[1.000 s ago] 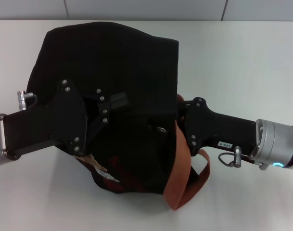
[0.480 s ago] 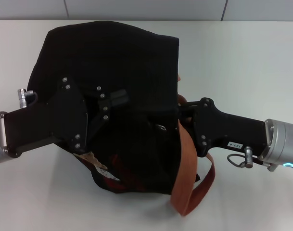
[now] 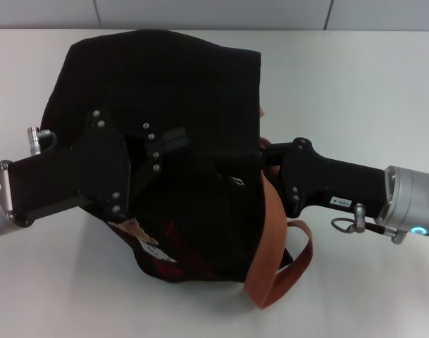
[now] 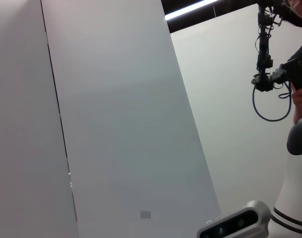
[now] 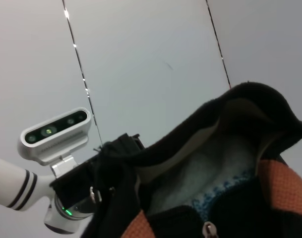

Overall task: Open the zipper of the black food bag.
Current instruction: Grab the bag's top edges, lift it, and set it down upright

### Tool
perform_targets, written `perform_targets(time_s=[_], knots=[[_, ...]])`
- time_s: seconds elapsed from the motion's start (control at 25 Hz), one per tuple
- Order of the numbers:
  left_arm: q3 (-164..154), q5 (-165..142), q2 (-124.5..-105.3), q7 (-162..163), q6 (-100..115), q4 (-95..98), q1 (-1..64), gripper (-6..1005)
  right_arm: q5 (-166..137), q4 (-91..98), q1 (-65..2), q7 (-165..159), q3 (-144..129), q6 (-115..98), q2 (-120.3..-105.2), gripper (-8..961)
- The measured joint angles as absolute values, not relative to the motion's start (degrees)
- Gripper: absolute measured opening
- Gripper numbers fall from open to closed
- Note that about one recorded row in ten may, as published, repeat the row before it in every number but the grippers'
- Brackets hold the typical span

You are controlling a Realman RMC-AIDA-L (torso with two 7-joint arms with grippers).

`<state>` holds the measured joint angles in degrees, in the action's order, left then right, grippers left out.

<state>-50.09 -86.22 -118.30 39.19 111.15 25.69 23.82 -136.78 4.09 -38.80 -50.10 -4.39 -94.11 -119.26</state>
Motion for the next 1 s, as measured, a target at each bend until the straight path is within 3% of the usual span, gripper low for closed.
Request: perform_targets(time_s=[0.28,1.0], knots=[[-50.10,-86.23,-118.30,39.20,111.03,25.65,24.21,15,-136.98,4.03,-40.18,-50.19,-6.59,-92.68,-119.33,135],[-50.24,-86.20,-118.30,39.20,110.69,25.40,24.34,16,-136.66,3.49,-41.24,-48.78,-6.94,-92.60,-119.62,325]])
